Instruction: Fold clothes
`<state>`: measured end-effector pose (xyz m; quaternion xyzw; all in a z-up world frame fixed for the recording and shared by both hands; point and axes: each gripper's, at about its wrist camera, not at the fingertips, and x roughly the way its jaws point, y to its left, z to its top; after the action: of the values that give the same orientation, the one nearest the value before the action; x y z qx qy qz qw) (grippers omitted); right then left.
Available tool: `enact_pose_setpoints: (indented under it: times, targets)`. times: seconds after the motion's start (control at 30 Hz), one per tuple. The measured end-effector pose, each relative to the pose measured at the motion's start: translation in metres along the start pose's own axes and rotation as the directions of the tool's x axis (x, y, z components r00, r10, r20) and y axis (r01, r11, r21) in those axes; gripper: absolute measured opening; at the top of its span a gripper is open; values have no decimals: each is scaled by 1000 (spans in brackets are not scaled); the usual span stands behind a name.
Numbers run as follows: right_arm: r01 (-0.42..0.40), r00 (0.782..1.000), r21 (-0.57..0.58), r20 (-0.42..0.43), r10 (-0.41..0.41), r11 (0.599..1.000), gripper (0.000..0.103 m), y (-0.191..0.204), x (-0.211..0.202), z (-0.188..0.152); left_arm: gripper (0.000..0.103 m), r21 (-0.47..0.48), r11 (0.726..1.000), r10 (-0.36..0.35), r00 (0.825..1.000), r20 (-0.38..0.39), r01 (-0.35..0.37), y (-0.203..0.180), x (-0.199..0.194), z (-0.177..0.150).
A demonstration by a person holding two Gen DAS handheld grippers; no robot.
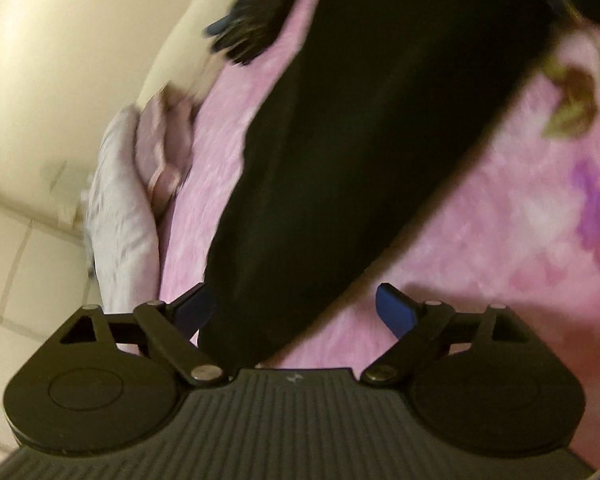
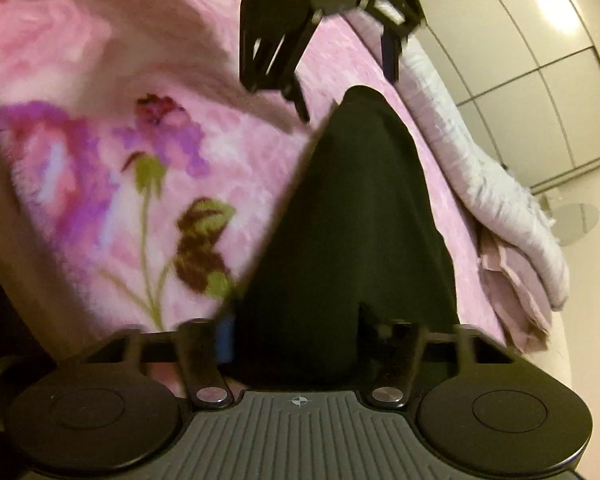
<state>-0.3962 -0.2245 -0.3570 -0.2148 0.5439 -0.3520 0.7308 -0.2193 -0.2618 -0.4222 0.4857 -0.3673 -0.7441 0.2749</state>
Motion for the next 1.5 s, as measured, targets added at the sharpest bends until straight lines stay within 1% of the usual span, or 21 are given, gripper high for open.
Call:
enact_pose_setpoints:
  times: [0.13, 0.2, 0.27, 0.3, 0.33, 0.37, 0.43, 0.47, 0.57, 0.73, 0.77, 0.83, 0.93, 1.0, 1.13, 1.23, 1.3, 1.33, 1.4, 1.43, 1.5]
  targets:
    - [-27, 1000, -2, -14, 27, 1000, 39, -43, -21, -31, 88, 91, 995, 32, 999, 19, -33, -9, 23, 9]
    - [-12, 999, -8, -31, 12, 1000, 39, -62, -32, -51, 88, 118, 992, 52, 999, 10, -53, -12, 31, 19]
    - [-8, 999, -3, -51, 8, 1000, 39, -69, -34, -72, 81, 147, 987, 59, 998, -4, -58, -17, 38, 29]
    - [-7, 998, -1, -57, 7, 1000, 39, -70, -34, -82, 72, 164, 985, 51, 999, -13, -48, -21, 40, 34]
    - [3, 998, -4, -59, -3, 1000, 40, -64, -32, -89, 68, 180, 983, 43, 999, -23, -38, -24, 42, 40]
    - [14, 998, -7, -55, -14, 1000, 44, -55, -32, -93, 58, 188, 982, 39, 999, -34, -32, -27, 42, 42]
    - [62, 996, -20, -63, -63, 998, 59, -34, -26, -91, 49, 197, 980, 35, 998, -58, -23, -31, 43, 44]
    - [88, 994, -20, -69, -89, 996, 67, -25, -22, -89, 47, 202, 979, 33, 997, -70, -19, -33, 43, 44]
    - [136, 989, 43, -60, -133, 990, 68, -10, -16, -83, 44, 189, 982, 12, 996, -87, 4, -30, 44, 45]
    - [220, 968, -43, -116, -224, 974, 68, -2, 21, -80, 44, 154, 986, -47, 993, -109, 64, -11, 46, 49]
    - [208, 971, -44, -109, -212, 977, 67, -7, 23, -83, 43, 148, 986, -60, 992, -114, 77, -6, 47, 49]
    - [183, 978, -47, -95, -186, 982, 48, -18, 26, -88, 39, 135, 985, -86, 989, -124, 102, 4, 47, 51]
    - [159, 985, -62, -56, -162, 985, 42, -51, 19, -86, 33, 109, 986, -113, 984, -136, 129, 24, 47, 52]
    - [188, 982, -90, -19, -190, 978, 40, -82, 16, -78, 31, 75, 992, -92, 986, -140, 103, 48, 42, 52]
    - [273, 962, -157, 76, -264, 949, 39, -153, 16, -49, 30, -6, 1000, -5, 981, -196, 4, 110, 33, 41]
    - [353, 929, -182, 183, -321, 918, 39, -193, 16, -17, 30, -56, 990, 111, 957, -268, -130, 158, -1, 27]
    - [413, 891, -162, 278, -360, 896, 39, -207, 8, 6, 29, -72, 973, 185, 928, -323, -219, 177, -34, 19]
    - [433, 871, -151, 322, -370, 889, 39, -212, 4, 16, 30, -68, 968, 204, 913, -353, -242, 177, -50, 16]
    - [429, 849, -134, 399, -347, 893, 40, -203, -4, 27, 30, -51, 961, 227, 883, -410, -271, 167, -83, 11]
    - [417, 840, -132, 433, -327, 899, 40, -196, -7, 32, 30, -48, 964, 216, 872, -439, -262, 154, -97, 9]
    - [352, 850, -168, 469, -239, 921, 41, -163, -12, 28, 31, -55, 973, 168, 855, -490, -222, 113, -121, 6]
